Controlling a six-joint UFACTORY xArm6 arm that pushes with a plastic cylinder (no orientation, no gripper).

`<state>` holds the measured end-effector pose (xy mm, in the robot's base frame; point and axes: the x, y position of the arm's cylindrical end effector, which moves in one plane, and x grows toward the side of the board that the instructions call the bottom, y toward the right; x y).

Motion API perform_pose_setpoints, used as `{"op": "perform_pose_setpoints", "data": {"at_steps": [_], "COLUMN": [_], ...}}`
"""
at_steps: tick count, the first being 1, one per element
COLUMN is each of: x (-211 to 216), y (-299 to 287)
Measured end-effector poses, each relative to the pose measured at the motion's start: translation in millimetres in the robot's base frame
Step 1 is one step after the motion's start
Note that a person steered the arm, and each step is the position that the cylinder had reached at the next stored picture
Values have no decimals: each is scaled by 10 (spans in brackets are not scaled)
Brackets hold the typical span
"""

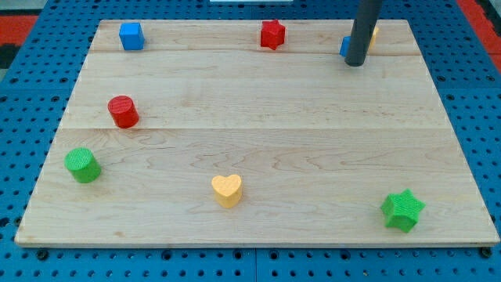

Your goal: Move the green star parallel to the yellow heart

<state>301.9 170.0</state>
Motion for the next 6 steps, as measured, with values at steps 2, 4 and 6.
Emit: {"op": "perform_pose_setpoints", "data": {"at_steps": [2, 4, 6], "x": [983, 2463, 3124], "y": [211, 1239, 119]}}
